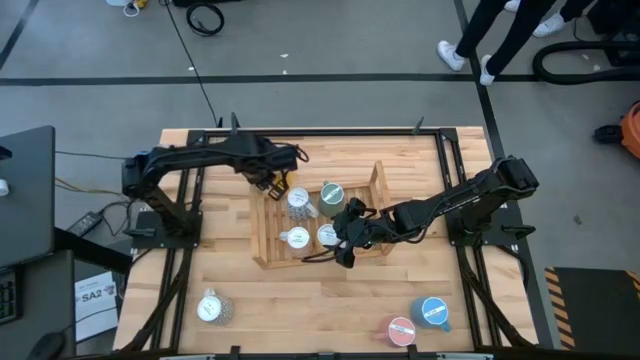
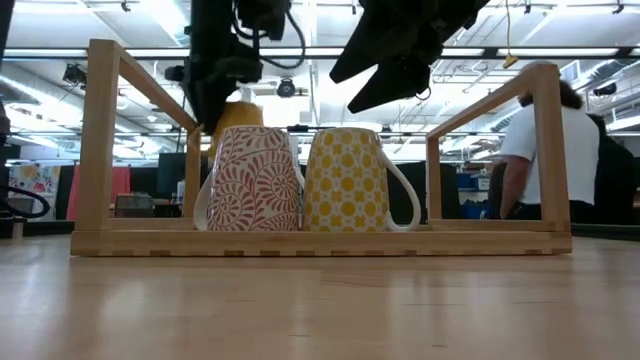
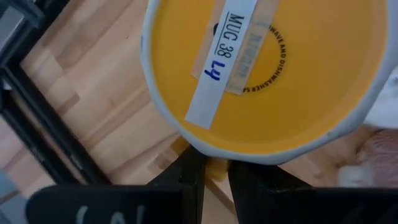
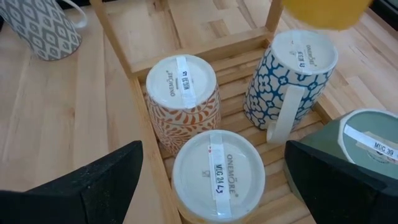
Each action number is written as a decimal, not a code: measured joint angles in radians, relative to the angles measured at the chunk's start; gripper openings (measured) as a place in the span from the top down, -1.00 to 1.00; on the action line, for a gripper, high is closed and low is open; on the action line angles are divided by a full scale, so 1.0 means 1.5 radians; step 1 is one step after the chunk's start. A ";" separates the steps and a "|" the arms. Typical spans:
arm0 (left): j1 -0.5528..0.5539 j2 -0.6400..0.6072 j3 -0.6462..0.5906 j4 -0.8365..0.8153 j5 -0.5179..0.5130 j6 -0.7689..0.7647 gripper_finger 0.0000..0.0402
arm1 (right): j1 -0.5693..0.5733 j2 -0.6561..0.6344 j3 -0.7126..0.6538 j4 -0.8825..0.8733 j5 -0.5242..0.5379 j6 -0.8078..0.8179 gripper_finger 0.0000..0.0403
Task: Place coffee mugs
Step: Put the yellow mug on the shelf
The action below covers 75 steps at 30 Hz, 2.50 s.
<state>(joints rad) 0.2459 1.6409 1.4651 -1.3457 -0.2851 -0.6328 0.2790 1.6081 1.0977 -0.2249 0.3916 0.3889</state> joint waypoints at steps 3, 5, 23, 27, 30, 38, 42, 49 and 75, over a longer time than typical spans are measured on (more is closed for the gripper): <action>0.000 0.019 0.003 -0.030 -0.002 0.003 0.71 | 0.000 0.000 0.000 0.000 0.000 0.000 -0.97; -0.001 0.029 0.003 -0.062 -0.001 0.003 0.71 | 0.000 0.000 0.000 0.000 0.000 0.000 -0.97; -0.003 0.038 -0.001 -0.079 0.077 -0.003 0.71 | 0.000 0.000 0.000 0.005 0.004 -0.018 -0.97; -0.011 0.042 -0.001 -0.064 0.089 -0.002 0.71 | 0.000 0.000 0.000 0.004 0.004 -0.018 -0.97; -0.022 0.048 0.001 -0.062 0.094 -0.007 0.71 | 0.000 0.000 0.000 0.004 0.004 -0.018 -0.97; -0.051 0.072 0.000 -0.057 0.092 -0.061 0.71 | 0.000 0.000 0.000 0.003 0.005 -0.022 -0.97; -0.063 0.082 0.000 -0.054 0.089 -0.087 0.71 | 0.000 0.000 0.000 0.004 0.005 -0.022 -0.97; -0.079 0.086 0.000 -0.054 0.087 -0.152 0.71 | 0.000 0.000 0.000 0.003 0.005 -0.024 -0.97; -0.104 0.086 0.000 -0.051 0.100 -0.405 0.71 | -0.017 -0.094 0.000 -0.013 0.007 -0.294 -0.97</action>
<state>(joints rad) 0.0902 1.7699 1.4647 -1.4218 -0.1345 -1.2398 0.2540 1.4666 1.0973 -0.2448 0.4023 -0.0514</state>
